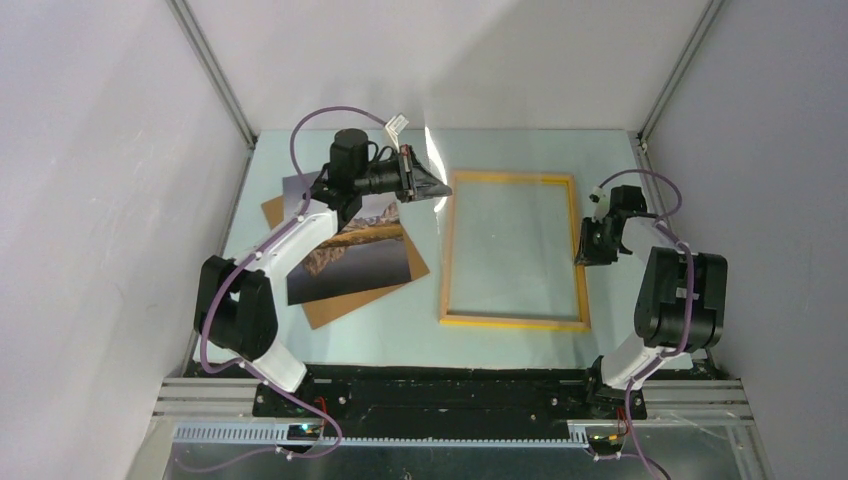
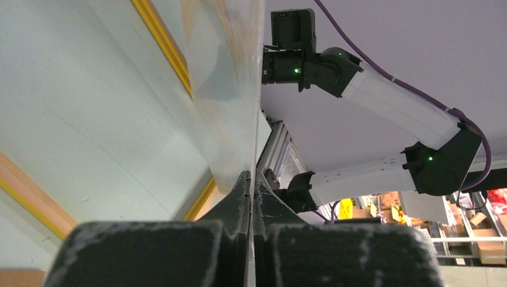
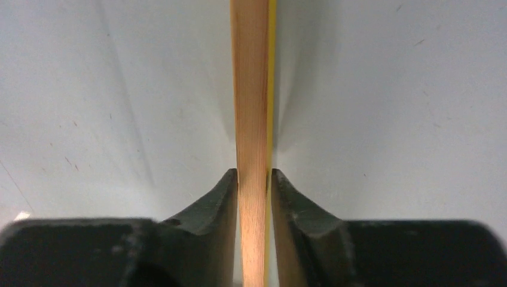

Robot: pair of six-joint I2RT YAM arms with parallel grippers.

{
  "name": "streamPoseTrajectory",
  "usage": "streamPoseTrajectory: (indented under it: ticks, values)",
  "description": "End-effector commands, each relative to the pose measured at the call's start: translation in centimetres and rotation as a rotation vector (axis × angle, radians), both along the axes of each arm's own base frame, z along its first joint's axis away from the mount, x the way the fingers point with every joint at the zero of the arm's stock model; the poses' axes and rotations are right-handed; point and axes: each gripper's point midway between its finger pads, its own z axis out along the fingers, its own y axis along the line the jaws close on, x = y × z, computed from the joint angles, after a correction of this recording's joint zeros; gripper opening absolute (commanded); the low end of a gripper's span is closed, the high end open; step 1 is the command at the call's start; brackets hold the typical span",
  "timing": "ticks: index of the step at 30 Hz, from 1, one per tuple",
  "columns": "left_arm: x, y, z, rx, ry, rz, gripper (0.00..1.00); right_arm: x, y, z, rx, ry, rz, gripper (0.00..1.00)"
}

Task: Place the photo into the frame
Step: Move the photo frame to the center of the board, then place the photo frame item in the photo frame.

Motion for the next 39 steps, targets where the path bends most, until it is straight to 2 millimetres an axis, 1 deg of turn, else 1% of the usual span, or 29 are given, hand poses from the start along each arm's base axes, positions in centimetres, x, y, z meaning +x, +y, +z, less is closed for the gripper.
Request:
streamPoseTrajectory:
  ticks: [1,2,3,4,5,6,7,8,9,10,11,12,13,14,15,16,17,18,19,20,21,25,26,27,32,35,39]
  values:
    - [-1.5,-0.3,4.7,-0.088,-0.117,-0.072,0.00,1.2,0.2,3.0,0.019,-0.106,-0.003,0.39]
    - [-1.4,-0.3,5.0,-0.098,-0.121,-0.074,0.00,1.3,0.2,3.4,0.019,-0.119,-0.005,0.42]
    - [-1.5,-0.4,5.2,-0.103,-0.120,-0.078,0.00,1.3,0.0,3.7,0.018,-0.128,-0.010,0.50]
    - [-1.3,-0.5,5.4,-0.115,-0.113,-0.078,0.00,1.4,-0.1,4.2,0.017,-0.143,-0.014,0.53]
    - [-1.1,-0.7,5.3,-0.120,-0.100,-0.082,0.00,1.4,-0.4,4.5,0.018,-0.153,-0.025,0.61]
    - [-1.1,-0.8,5.6,-0.138,-0.087,-0.083,0.00,1.6,-0.5,5.2,0.021,-0.171,-0.027,0.64]
    - [-0.9,-1.0,5.3,-0.145,-0.071,-0.090,0.00,1.6,-0.8,5.6,0.025,-0.180,-0.037,0.67]
    - [-0.8,-1.2,5.6,-0.165,-0.058,-0.093,0.00,1.6,-1.0,6.2,0.025,-0.191,-0.042,0.68]
    - [-0.7,-1.4,5.2,-0.170,-0.042,-0.100,0.00,1.6,-1.4,6.6,0.026,-0.201,-0.055,0.69]
    - [-0.7,-1.7,5.4,-0.186,-0.033,-0.105,0.00,1.7,-1.6,7.2,0.024,-0.216,-0.061,0.70]
    - [-0.5,-2.0,4.8,-0.189,-0.012,-0.111,0.00,1.6,-2.1,7.6,0.023,-0.225,-0.073,0.70]
    - [-0.6,-2.3,5.1,-0.207,-0.003,-0.120,0.00,1.6,-2.4,8.2,0.019,-0.243,-0.082,0.70]
    - [-0.6,-2.8,4.8,-0.221,0.021,-0.131,0.00,1.6,-3.1,8.8,0.015,-0.259,-0.097,0.70]
    - [-0.4,-3.1,4.2,-0.224,0.040,-0.136,0.00,1.5,-3.7,9.0,0.009,-0.267,-0.115,0.70]
    - [-0.6,-3.5,4.4,-0.241,0.049,-0.145,0.00,1.6,-4.1,9.6,0.004,-0.281,-0.125,0.70]
    - [-0.3,-3.8,3.8,-0.244,0.068,-0.147,0.00,1.5,-4.8,9.8,0.000,-0.286,-0.141,0.70]
    - [-0.5,-4.2,4.0,-0.259,0.076,-0.156,0.00,1.5,-5.1,10.2,0.001,-0.297,-0.147,0.70]
    - [-0.3,-4.4,3.4,-0.261,0.093,-0.155,0.00,1.4,-5.7,10.4,-0.002,-0.302,-0.164,0.70]
    - [-0.5,-4.7,3.5,-0.271,0.098,-0.164,0.00,1.4,-6.0,10.7,0.000,-0.311,-0.170,0.70]
    - [-0.3,-5.0,2.9,-0.270,0.113,-0.166,0.00,1.3,-6.5,10.9,0.003,-0.316,-0.183,0.70]
    - [-0.5,-5.3,2.8,-0.272,0.117,-0.173,0.00,1.2,-6.7,11.0,0.004,-0.321,-0.190,0.70]
    - [-0.4,-6.2,0.8,-0.261,0.152,-0.179,0.00,0.7,-8.1,11.1,0.015,-0.324,-0.229,0.70]
    - [-0.2,-6.5,-0.2,-0.252,0.172,-0.179,0.00,0.7,-8.2,11.1,0.024,-0.323,-0.230,0.69]
    - [-0.3,-6.7,-0.4,-0.251,0.175,-0.184,0.00,0.5,-8.3,11.0,0.030,-0.320,-0.237,0.69]
    - [0.1,-7.3,-3.1,-0.231,0.210,-0.186,0.00,0.1,-8.3,10.4,0.047,-0.293,-0.239,0.69]
    - [0.3,-7.5,-4.1,-0.220,0.222,-0.191,0.00,0.1,-8.3,10.3,0.052,-0.290,-0.238,0.68]
    - [0.8,-7.8,-6.0,-0.200,0.232,-0.190,0.00,0.1,-8.1,10.2,0.062,-0.287,-0.232,0.68]
